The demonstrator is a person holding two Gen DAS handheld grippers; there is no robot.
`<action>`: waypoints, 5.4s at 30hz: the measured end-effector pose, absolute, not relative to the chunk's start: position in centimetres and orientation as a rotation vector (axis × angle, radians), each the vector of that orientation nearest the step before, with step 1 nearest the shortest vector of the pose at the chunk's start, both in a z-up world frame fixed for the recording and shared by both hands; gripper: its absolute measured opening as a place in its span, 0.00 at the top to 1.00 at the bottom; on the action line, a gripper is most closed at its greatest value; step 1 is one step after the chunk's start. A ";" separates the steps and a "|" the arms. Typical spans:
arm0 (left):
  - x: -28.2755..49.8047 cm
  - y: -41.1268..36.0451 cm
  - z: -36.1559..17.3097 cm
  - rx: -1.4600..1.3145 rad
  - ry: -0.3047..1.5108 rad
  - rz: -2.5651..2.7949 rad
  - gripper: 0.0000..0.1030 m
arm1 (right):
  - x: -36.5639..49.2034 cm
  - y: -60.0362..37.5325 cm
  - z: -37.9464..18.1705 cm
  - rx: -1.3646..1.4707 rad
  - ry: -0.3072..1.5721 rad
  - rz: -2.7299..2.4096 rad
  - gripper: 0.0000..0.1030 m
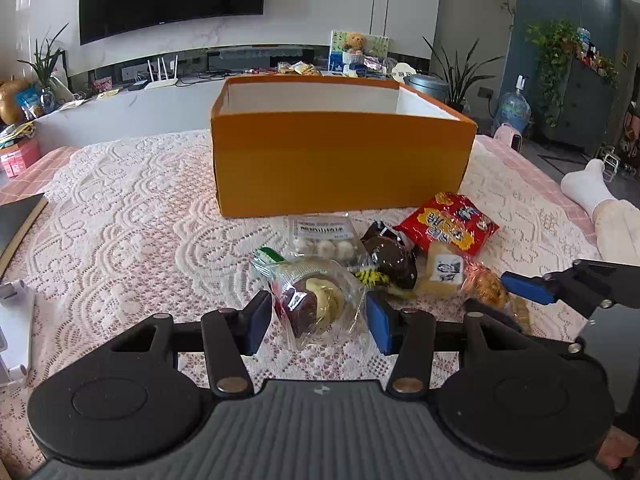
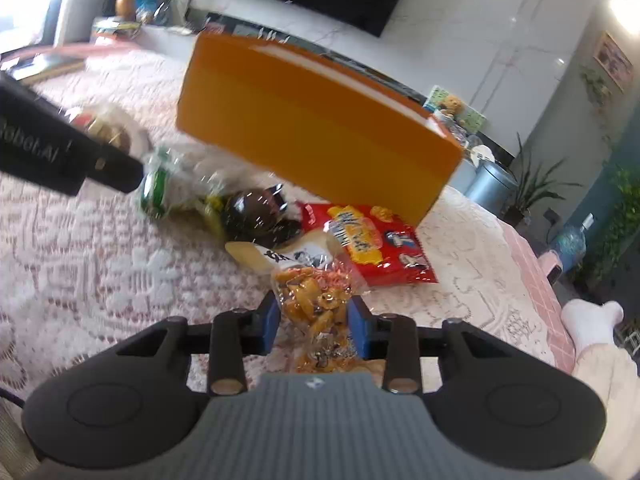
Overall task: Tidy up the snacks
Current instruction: 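Lift both snacks and carry them over the orange box, then open both tools to drop the snacks into the box and withdraw, then grasp the red chip bag with the right tool while the left tool grasps the yogurt hawthorn-ball pack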
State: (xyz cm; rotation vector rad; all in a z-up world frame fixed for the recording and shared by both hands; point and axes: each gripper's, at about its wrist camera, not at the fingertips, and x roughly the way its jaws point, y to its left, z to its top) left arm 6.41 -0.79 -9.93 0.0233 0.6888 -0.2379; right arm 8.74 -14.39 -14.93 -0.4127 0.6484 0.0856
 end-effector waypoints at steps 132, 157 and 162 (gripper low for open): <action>10.8 -0.1 -4.6 -0.063 0.789 -0.174 0.28 | 11.1 -20.9 -3.4 0.084 0.569 0.159 0.33; 15.2 -2.3 -10.9 0.022 0.826 -0.242 0.19 | 15.3 -19.6 -12.3 0.054 0.704 0.051 0.20; 17.6 -2.7 -12.0 0.008 0.875 -0.202 0.16 | 16.7 -20.8 -13.3 0.111 0.727 0.015 0.17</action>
